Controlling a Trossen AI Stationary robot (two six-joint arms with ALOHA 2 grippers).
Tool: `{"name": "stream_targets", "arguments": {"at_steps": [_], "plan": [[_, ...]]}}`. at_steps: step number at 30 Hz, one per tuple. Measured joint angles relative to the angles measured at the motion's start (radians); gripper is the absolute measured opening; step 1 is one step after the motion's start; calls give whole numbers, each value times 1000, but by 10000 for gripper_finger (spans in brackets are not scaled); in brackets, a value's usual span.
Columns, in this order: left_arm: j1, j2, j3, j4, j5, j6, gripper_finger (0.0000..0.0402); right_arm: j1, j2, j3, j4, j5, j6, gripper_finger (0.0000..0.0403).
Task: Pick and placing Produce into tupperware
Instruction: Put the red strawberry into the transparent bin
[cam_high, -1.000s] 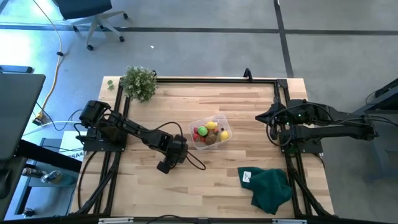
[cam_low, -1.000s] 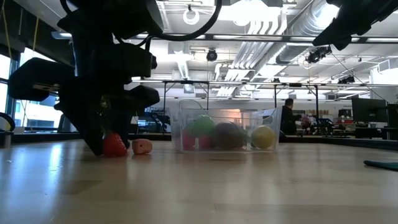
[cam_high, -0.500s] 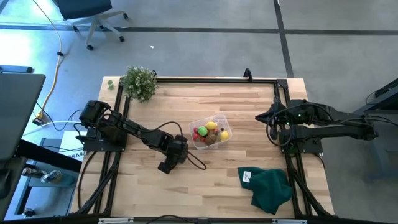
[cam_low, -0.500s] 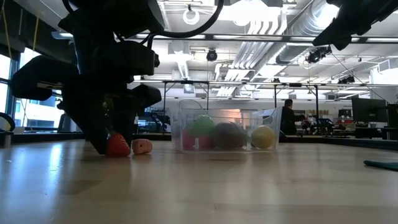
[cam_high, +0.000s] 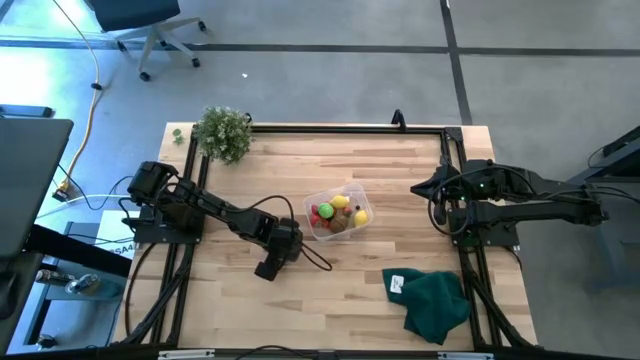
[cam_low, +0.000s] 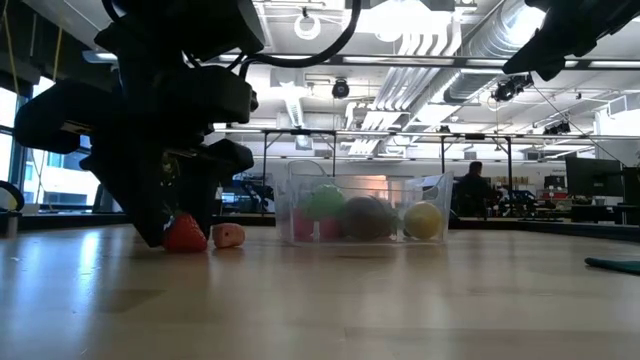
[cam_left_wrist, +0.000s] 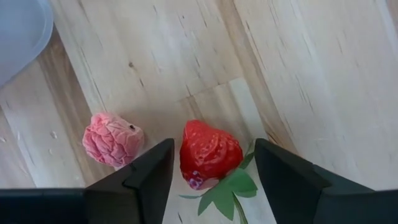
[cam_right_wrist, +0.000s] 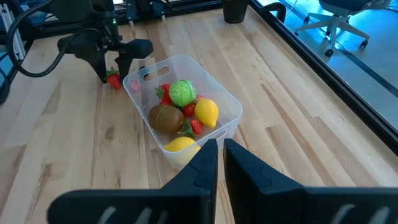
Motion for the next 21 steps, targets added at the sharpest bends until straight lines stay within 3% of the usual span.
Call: {"name": "stream_targets", "arguments": {"at_steps": [9, 21], "plan": [[0, 0, 0, 34, 0, -71, 234, 0, 0, 0, 0, 0, 0, 19], [0, 0, 0, 39, -1, -87, 208, 0, 0, 0, 0, 0, 0, 19]]}}
